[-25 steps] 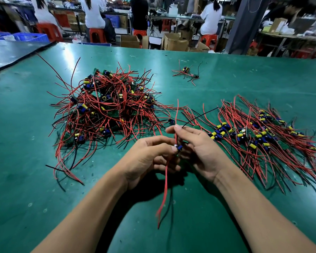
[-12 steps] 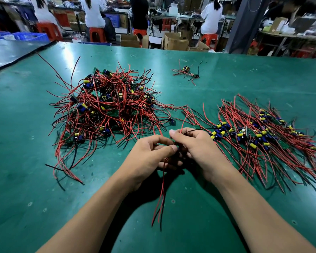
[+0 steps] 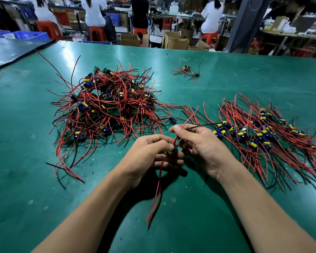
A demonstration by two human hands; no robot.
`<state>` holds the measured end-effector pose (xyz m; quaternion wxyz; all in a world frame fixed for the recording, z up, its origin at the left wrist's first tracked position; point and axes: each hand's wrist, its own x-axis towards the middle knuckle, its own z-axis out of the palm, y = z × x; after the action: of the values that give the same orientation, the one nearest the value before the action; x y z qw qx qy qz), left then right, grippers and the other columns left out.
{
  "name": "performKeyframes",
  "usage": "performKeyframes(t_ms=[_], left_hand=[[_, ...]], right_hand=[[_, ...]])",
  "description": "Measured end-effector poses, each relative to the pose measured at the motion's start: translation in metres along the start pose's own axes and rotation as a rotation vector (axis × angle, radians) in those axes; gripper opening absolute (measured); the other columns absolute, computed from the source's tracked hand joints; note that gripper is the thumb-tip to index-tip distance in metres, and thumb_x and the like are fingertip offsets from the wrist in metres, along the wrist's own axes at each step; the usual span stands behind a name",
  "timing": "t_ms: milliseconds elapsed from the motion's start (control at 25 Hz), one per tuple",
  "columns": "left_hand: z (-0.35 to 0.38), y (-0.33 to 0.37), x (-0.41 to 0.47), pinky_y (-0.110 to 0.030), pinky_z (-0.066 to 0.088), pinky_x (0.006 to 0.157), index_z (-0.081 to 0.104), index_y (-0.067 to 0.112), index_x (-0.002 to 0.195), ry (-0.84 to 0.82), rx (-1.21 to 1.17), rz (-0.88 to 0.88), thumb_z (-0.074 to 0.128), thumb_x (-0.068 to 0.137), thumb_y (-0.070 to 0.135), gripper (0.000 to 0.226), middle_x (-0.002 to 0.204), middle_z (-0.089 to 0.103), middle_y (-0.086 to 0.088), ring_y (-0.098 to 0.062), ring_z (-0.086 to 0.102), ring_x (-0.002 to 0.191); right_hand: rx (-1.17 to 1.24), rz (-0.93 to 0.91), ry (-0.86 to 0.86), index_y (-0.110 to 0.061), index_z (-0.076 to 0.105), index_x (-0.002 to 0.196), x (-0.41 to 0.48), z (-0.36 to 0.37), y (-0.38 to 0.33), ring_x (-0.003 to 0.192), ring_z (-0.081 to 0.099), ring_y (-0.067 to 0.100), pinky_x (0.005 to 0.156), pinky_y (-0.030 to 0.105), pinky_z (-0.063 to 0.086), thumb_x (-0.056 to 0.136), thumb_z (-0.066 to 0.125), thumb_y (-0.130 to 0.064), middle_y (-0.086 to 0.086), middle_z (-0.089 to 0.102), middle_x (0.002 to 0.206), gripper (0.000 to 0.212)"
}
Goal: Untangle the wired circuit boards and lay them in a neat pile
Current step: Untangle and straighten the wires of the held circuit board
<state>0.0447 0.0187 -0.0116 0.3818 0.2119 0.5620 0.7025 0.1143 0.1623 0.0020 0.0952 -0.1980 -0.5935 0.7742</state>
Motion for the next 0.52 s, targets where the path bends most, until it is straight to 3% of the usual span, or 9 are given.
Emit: performKeyframes(t_ms=[120,200,320,520], left_hand=[[0.0,0.0023,0.0002,-0.029,0.058,0.058,0.072,0.017,0.076,-0.015,-0.032,-0.007,0.056,0.088,0.004,0.025,0.084,0.073,-0.021,-0.03,0.073,0.071],[0.0008,0.003,0.0008,-0.029,0.057,0.056,0.072,0.017,0.071,-0.006,-0.061,-0.01,0.063,0.087,0.012,0.019,0.084,0.074,-0.019,-0.029,0.073,0.07],[0.0016,0.0019,0.0007,-0.029,0.058,0.054,0.074,0.014,0.071,0.005,-0.092,-0.011,0.07,0.077,0.024,0.013,0.082,0.073,-0.017,-0.023,0.072,0.065],[0.0031,-0.0018,0.0029,-0.028,0.058,0.056,0.073,0.013,0.071,0.095,-0.02,0.046,0.064,0.09,0.01,0.022,0.078,0.072,-0.014,-0.022,0.069,0.061]], right_hand=[[-0.041,-0.076,0.042,-0.019,0.076,0.073,0.003,-0.0002,0.0018,0.054,0.036,0.01,0.055,0.028,0.027,0.07,0.078,-0.04,0.001,0.047,0.066,0.022],[-0.056,-0.099,0.014,-0.019,0.077,0.071,0.0034,0.0005,0.0033,0.054,0.04,0.012,0.058,0.031,0.033,0.066,0.079,-0.046,0.0,0.05,0.061,0.028],[-0.064,-0.089,-0.054,-0.02,0.077,0.073,0.0026,0.0021,0.0039,0.055,0.052,0.016,0.056,0.029,0.045,0.066,0.078,-0.048,0.009,0.058,0.07,0.029],[-0.071,-0.039,-0.119,-0.016,0.077,0.089,-0.0005,0.0014,0.0047,0.063,0.064,0.012,0.054,0.024,0.055,0.073,0.077,-0.038,0.004,0.072,0.08,0.027]])
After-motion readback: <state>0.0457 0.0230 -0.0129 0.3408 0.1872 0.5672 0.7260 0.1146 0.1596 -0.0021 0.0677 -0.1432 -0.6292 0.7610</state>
